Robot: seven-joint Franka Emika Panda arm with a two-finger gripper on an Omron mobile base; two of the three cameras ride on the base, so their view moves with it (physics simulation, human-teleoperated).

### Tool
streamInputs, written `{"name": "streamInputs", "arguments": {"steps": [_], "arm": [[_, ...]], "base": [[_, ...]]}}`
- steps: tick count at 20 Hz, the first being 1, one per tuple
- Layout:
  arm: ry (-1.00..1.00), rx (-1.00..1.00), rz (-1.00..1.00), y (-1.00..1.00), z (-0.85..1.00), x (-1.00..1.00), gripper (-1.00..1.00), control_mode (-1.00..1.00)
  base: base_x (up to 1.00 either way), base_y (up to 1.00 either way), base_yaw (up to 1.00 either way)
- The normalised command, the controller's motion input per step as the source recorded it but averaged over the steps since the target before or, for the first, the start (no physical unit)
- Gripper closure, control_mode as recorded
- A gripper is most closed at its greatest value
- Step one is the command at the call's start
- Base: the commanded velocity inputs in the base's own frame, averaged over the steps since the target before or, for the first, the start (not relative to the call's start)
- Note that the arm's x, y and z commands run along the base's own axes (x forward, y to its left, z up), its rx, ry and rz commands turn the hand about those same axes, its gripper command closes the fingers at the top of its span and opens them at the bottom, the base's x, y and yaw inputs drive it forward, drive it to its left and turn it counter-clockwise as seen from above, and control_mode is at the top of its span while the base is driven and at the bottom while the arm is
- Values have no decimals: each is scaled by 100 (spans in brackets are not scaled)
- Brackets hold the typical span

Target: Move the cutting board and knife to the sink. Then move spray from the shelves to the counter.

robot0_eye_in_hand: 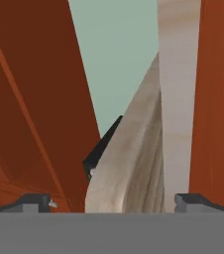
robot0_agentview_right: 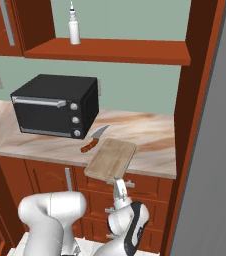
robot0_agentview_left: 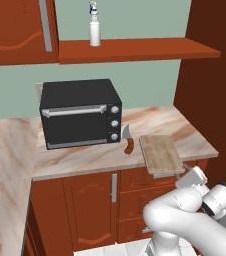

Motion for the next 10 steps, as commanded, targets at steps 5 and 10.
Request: {"name": "streamInputs", "arguments": {"steps": [5,10], "arm": [[3,0,0,7,29,0,-100,-100],[10,0,0,14,21,0,-100,-100]], "base": [[0,0,0],[0,0,0]]}}
